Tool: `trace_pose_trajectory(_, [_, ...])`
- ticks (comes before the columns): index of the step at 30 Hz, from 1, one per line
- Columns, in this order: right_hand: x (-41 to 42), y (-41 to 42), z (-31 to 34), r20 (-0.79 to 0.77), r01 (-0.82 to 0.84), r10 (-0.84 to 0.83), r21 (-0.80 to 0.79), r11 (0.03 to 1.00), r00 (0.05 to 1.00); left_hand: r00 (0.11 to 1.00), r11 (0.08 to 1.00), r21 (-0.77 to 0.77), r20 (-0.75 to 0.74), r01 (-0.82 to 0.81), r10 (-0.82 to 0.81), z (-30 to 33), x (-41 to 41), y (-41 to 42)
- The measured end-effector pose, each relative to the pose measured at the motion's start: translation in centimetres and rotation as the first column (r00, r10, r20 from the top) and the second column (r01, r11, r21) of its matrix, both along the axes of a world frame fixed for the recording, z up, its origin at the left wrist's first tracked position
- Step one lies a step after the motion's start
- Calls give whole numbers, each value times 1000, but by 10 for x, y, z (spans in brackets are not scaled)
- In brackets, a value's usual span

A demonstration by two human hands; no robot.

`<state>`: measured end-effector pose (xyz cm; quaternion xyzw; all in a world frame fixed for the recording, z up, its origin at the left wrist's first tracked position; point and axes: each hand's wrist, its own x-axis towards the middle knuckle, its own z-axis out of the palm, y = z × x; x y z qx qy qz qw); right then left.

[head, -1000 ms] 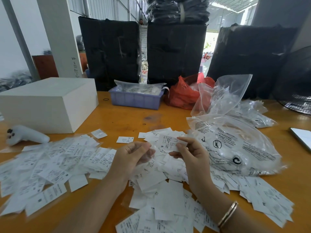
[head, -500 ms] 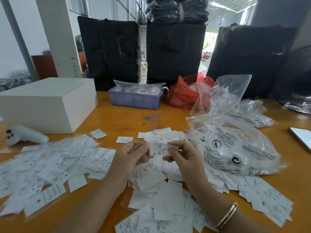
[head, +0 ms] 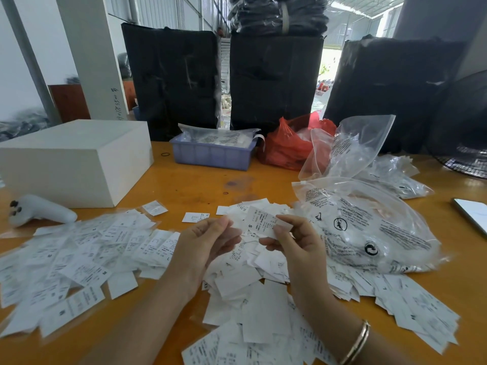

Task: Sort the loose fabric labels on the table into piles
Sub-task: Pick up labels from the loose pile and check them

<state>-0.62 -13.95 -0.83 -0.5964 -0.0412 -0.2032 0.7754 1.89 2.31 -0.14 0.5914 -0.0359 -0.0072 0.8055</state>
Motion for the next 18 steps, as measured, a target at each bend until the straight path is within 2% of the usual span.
trace_pose_trajectory(7, [-5,-5,6,-5,16,-16,85,996,1000,1000,1000,-23,11,18,-18,1,-1,2])
trace_pose_trajectory(14, [-7,0,5,-20,-13,12,-65,998,1000,1000,1000,20,9,3,-3,-1,1,2])
trace_pose_trajectory(18, [-7,-1,5,-26,17,-18,-48,999,999,999,997,79,31,9,-12,-3,1,2])
